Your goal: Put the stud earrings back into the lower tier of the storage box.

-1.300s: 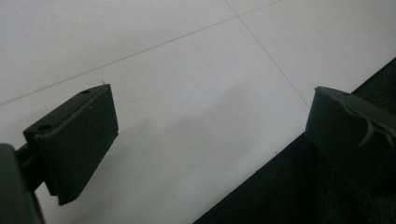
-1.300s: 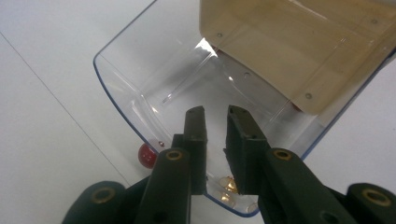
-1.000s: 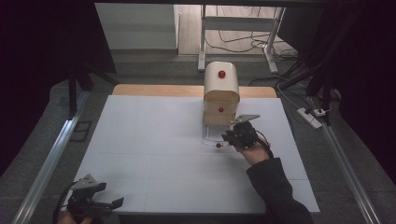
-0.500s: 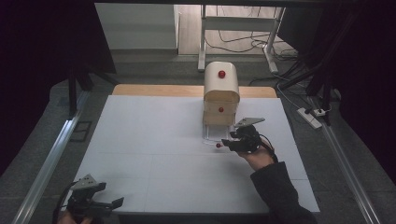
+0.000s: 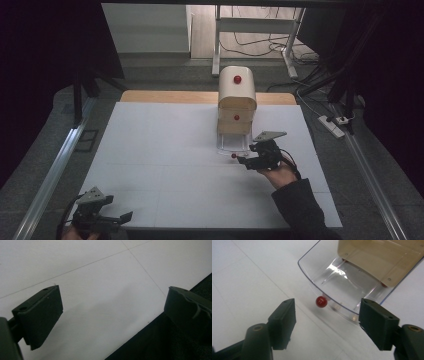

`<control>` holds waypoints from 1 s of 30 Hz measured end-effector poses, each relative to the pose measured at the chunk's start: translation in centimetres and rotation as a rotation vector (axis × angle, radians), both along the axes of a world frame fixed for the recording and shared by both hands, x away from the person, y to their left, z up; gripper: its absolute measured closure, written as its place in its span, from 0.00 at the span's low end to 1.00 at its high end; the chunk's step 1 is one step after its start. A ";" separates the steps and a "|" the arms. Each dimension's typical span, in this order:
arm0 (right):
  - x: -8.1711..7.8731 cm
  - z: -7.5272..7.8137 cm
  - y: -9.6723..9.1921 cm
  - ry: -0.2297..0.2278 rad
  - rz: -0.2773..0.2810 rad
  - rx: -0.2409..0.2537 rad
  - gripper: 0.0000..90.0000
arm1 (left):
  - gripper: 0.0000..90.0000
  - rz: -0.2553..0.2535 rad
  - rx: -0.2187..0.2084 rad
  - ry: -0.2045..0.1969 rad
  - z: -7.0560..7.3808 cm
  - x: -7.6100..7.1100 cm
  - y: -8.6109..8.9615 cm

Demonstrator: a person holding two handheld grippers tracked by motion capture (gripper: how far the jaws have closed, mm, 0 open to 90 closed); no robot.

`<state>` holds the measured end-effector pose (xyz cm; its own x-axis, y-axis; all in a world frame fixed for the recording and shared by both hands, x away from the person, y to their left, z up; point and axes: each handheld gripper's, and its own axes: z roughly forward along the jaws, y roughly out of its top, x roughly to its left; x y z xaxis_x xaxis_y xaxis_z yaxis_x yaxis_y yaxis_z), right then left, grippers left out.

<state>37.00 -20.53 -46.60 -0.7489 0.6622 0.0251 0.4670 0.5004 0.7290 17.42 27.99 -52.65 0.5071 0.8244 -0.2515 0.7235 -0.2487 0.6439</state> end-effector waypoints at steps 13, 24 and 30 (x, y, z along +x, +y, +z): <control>-2.0 -0.3 -1.0 0.014 0.001 0.016 0.16 | 0.00 0.017 0.005 -0.035 0.2 -0.1 0.0; -3.8 -0.9 -2.0 0.017 0.005 0.031 0.07 | 0.00 -0.005 -0.003 -0.030 0.1 -0.1 0.0; -4.9 -1.2 -2.6 0.014 -0.002 0.036 0.02 | 0.01 -0.007 -0.004 -0.026 0.1 -0.1 0.0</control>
